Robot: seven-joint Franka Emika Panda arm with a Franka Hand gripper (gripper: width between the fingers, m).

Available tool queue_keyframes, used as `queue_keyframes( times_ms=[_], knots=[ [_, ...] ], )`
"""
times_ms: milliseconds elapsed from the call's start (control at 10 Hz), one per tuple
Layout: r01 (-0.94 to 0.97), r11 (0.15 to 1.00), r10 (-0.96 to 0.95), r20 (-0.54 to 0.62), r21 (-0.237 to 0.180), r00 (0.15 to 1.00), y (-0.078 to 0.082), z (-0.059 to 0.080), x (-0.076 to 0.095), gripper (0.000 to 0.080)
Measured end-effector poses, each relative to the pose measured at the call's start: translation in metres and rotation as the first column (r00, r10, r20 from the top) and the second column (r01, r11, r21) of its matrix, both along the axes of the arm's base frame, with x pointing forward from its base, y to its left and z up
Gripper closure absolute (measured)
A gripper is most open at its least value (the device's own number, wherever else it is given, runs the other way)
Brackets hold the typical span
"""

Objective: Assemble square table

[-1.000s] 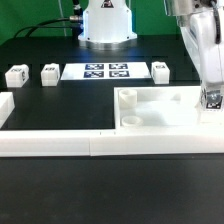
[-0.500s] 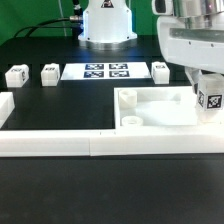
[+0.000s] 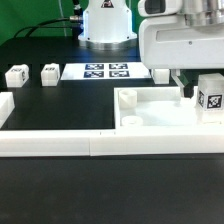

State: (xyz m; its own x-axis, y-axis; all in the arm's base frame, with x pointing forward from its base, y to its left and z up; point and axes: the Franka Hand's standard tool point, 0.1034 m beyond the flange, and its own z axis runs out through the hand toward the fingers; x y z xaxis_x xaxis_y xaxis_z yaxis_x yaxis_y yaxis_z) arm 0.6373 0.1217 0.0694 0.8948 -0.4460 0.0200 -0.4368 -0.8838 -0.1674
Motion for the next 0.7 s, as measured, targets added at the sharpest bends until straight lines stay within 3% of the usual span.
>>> queue_keyframes(
  times_ms=[200,300,500,600,700],
  knots=[
    [-0.234,0.972,0.235,0.032,-0.029,0.972,0.005,-0.003,-0.003,0.015],
    [-0.226,0.974,0.227,0.03,-0.029,0.973,0.004,-0.003,-0.003,0.015],
    [-0.199,0.98,0.199,0.025,-0.027,0.98,0.002,-0.004,-0.004,0.0393],
    [-0.149,0.988,0.15,0.011,-0.027,0.989,-0.004,-0.006,-0.005,0.0393],
    [-0.046,0.999,0.046,-0.002,-0.019,0.999,-0.006,-0.006,-0.005,0.0503]
  ],
)
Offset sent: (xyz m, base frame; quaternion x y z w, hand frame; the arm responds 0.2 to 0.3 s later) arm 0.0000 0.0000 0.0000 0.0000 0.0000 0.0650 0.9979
